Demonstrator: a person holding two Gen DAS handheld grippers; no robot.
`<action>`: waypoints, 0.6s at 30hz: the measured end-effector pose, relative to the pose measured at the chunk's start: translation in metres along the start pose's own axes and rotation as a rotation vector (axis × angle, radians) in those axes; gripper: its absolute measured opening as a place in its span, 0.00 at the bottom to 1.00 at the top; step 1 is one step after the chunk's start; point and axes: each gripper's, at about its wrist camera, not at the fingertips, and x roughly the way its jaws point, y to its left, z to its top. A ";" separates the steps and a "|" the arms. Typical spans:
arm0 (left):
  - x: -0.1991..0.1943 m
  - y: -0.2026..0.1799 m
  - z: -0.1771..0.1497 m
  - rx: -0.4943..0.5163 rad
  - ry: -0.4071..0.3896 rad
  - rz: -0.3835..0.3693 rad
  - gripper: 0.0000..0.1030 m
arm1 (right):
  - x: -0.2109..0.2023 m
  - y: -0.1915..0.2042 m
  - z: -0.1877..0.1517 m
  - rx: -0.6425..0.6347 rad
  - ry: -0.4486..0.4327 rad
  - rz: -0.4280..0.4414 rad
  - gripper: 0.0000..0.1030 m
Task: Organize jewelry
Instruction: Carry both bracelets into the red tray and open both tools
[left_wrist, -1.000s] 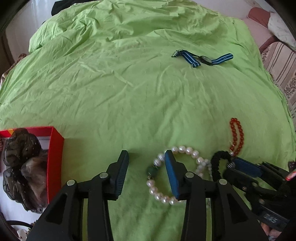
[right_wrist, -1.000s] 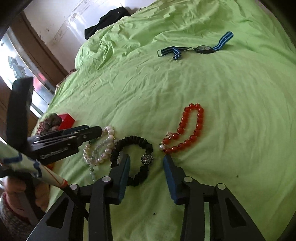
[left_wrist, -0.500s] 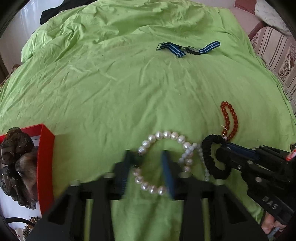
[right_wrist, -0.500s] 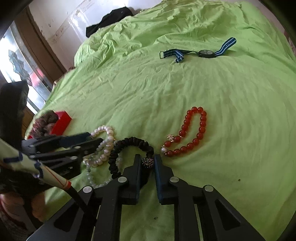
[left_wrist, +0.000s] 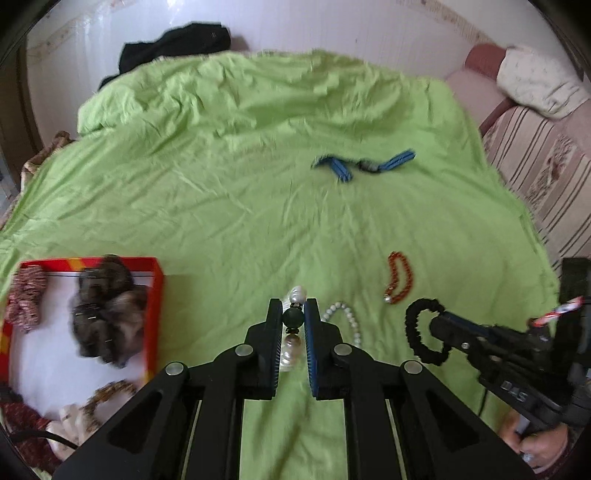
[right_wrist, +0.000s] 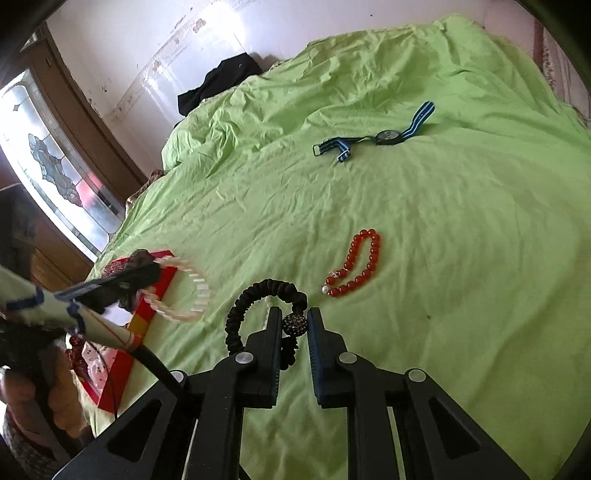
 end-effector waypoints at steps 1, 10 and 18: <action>-0.009 0.002 0.000 0.000 -0.010 0.001 0.11 | -0.004 0.003 -0.001 0.000 -0.003 0.001 0.14; -0.087 0.079 -0.006 -0.090 -0.057 0.069 0.11 | -0.016 0.064 -0.005 -0.069 0.007 0.061 0.14; -0.085 0.183 -0.026 -0.205 0.003 0.153 0.11 | 0.023 0.160 -0.006 -0.209 0.087 0.132 0.14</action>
